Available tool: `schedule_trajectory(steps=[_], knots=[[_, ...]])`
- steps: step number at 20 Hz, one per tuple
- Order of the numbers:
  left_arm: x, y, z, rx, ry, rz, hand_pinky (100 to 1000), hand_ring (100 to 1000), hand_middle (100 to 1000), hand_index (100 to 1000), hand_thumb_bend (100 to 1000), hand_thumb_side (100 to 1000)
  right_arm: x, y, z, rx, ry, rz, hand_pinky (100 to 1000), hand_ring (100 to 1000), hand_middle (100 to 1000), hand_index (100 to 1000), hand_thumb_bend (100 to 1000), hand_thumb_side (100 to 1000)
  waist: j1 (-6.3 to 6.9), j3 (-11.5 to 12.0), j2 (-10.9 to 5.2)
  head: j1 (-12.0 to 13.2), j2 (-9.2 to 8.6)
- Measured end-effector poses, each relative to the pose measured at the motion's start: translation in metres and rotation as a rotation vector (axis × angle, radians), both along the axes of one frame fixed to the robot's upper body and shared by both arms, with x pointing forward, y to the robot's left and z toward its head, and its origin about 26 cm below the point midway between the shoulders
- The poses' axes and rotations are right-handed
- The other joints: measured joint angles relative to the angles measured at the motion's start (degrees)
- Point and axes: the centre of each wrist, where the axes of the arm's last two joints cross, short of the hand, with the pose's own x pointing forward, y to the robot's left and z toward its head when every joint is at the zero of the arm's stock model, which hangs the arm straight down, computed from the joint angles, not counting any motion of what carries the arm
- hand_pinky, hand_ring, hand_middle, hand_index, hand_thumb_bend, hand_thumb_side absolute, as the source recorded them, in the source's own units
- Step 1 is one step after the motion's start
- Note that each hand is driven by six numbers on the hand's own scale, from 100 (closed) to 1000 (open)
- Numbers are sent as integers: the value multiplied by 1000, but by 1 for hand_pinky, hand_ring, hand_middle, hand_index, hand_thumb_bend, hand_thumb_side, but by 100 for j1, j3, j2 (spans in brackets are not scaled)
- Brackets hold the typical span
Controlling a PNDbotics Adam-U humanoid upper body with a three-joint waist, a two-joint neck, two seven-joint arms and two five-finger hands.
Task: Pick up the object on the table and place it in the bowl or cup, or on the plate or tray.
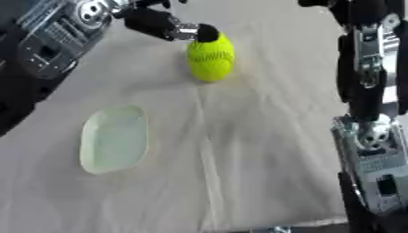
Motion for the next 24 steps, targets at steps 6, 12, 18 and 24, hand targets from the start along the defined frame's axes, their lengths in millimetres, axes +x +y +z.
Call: schedule_trajectory(steps=[6, 12, 18, 24], knots=[[2, 0, -3, 30, 7, 3, 710, 837, 1000, 1000, 823, 965, 0, 0, 1, 0, -3, 1, 661, 963, 935, 1000, 100, 907, 14, -25, 6, -39, 43], [7, 1, -6, 32, 12, 24, 742, 860, 1000, 1000, 819, 999, 0, 1, 1, 2, -4, 3, 661, 962, 934, 1000, 100, 907, 49, -68, 12, -119, 46], [16, -1, -7, 38, 19, 41, 755, 870, 1000, 1000, 833, 996, 0, 5, 7, 3, -23, 16, 662, 961, 934, 1000, 100, 905, 122, -159, 44, -154, 47], [20, -8, -7, 51, 21, 30, 757, 870, 1000, 1000, 829, 992, -1, 6, 9, 3, -29, 22, 662, 961, 934, 1000, 100, 902, 168, -200, 61, -154, 48]])
